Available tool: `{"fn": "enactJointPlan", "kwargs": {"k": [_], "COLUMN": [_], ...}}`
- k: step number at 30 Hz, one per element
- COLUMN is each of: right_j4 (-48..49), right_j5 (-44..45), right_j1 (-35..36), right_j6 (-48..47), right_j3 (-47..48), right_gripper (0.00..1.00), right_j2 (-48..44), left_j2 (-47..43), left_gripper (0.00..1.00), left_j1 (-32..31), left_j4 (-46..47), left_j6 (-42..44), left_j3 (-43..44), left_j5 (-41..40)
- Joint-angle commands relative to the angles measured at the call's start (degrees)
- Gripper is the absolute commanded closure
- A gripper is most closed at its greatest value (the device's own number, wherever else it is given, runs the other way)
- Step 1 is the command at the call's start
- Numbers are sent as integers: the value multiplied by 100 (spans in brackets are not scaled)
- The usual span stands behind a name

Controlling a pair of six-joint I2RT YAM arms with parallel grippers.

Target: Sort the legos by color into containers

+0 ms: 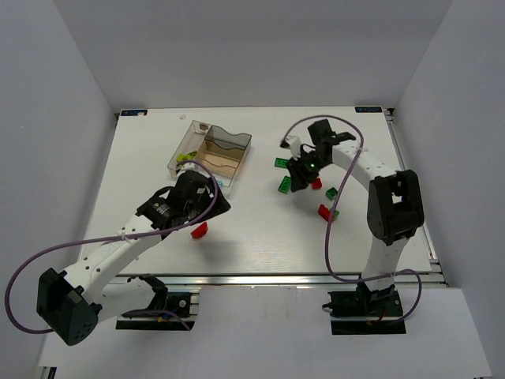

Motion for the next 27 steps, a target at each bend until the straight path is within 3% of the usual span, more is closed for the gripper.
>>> {"fn": "enactJointPlan", "kwargs": {"k": [1,6,11,17,19,23,26,27], "right_j4": [147,622,754,1764,1844,2055,2091,2099], "right_j5": [-1169,-1118,-565,244,455,649,693,711], "right_j1": [537,1581,2058,2427,2472,2489,2506,2516], "right_j6": [-539,251,946,1184,1184,1166,1131,1122], "right_j3": [975,3141,4834,4256,4212,4089,4019,4001], "right_gripper": [100,100,100,97,93,86,74,65], "right_j2": [-79,1097,2425,2558,2637,2655,2664,2673], "left_j2": [-254,-368,-324,-377,-377,-114,176,290], "left_gripper": [17,15,15,12,4,2,2,2], "left_j1": [-27,-27,-27,-27,25,78,78,78], "left_j4": [-919,-1736,-2194,-2213,-2063,-2019,-2011,-1932], "left_j6": [-494,-943,-1593,-2147,-2156,-2244,-2446,-2499], "left_j3": [-67,3,-40,-259,-313,-339,-348,-374], "left_j5": [-571,-950,-1073,-1038,-959,-967,-994,-985]}}
